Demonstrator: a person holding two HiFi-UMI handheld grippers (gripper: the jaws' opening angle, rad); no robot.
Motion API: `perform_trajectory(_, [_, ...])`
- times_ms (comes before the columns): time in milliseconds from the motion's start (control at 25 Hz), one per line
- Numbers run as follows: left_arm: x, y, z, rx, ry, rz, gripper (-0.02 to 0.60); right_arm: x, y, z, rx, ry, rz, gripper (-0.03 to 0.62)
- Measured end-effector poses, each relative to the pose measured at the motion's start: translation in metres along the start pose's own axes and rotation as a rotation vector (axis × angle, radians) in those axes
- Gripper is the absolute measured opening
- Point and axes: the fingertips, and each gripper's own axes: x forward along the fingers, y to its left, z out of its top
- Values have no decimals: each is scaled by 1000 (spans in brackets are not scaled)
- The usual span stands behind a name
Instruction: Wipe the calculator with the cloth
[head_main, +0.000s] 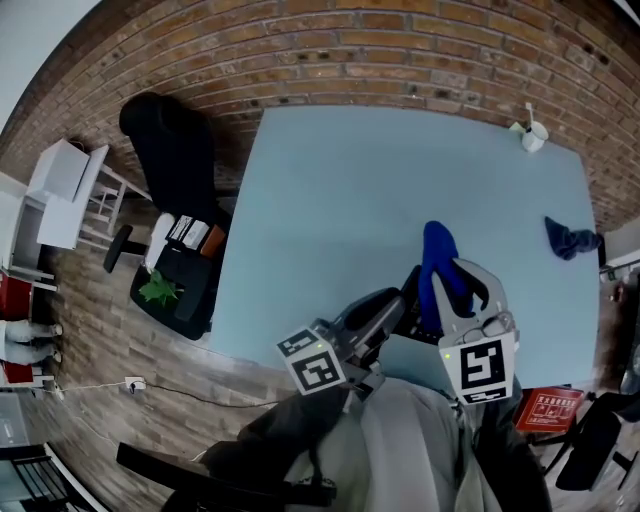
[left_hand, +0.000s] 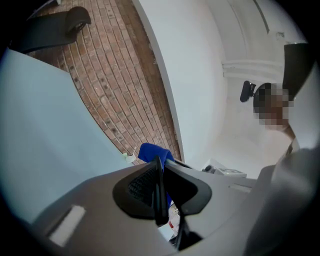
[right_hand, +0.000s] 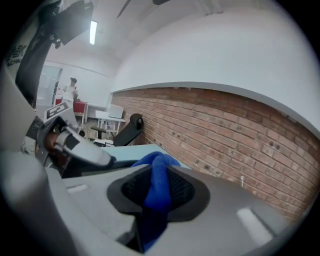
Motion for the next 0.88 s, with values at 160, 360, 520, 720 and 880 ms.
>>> perform_trajectory(160, [-1,4,-6,0,6,15,46,-4,39,29,-142,-26,157,84])
perform_trajectory(360, [-1,1,-13,87,68,24,44,-2,54,27,-238,22,210,85])
perform_trajectory(520, [-2,-2,-9,80,45,-1,44,10,0,-5,-132,87,127,84])
perform_trajectory(720, [-11,1,10,102,-13,-11,44,-4,-20,-63,97,234,164,84])
perform_trajectory(880, [-7,-7,5,150,22,-63,44,-7,-13,-48,184,158,230,84])
